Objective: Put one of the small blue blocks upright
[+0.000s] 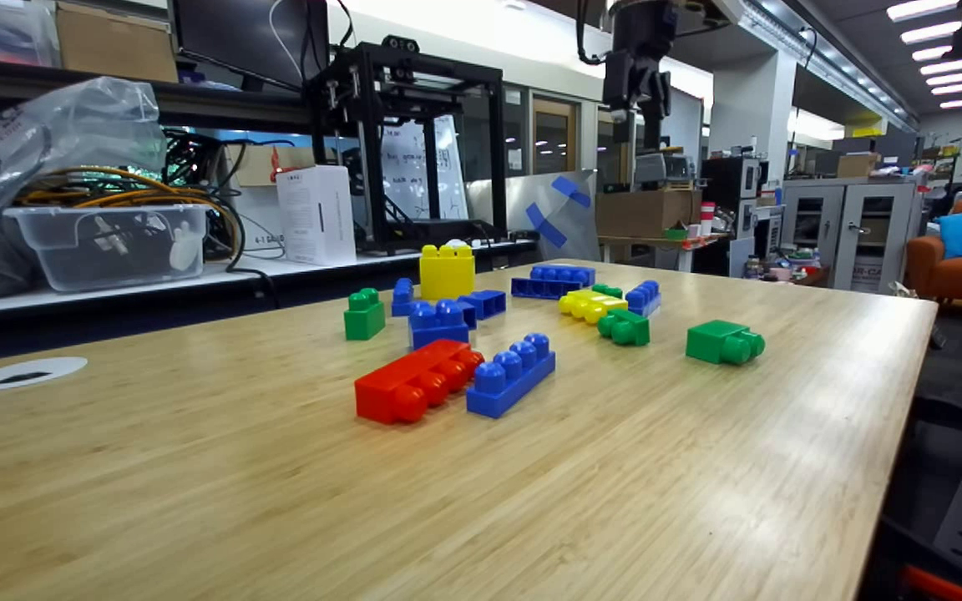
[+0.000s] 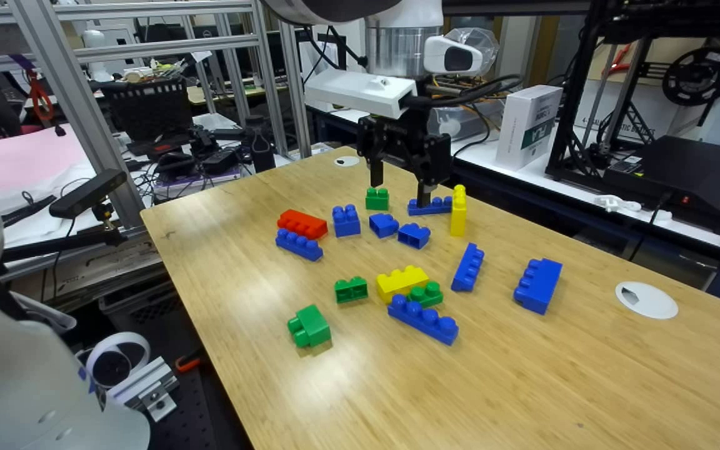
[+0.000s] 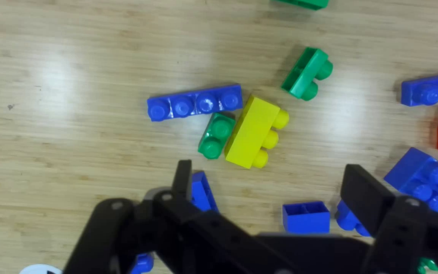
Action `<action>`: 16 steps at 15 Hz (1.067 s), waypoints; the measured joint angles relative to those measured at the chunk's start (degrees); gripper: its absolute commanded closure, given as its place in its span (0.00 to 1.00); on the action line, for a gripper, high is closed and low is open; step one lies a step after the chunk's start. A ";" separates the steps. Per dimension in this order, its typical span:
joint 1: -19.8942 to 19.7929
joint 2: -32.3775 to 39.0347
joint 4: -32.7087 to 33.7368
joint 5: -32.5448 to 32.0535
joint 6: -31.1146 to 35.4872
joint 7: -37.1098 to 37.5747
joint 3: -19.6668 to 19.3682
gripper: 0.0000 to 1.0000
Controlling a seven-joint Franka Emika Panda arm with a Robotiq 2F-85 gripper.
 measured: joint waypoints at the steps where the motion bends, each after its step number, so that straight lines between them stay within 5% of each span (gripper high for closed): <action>1: 0.08 1.52 1.44 0.00 0.00 0.19 0.64 0.00; 8: 0.39 10.06 9.84 -0.58 -0.03 3.28 4.19 0.00; 16: 0.35 10.63 10.53 -0.72 -0.13 3.60 4.20 0.00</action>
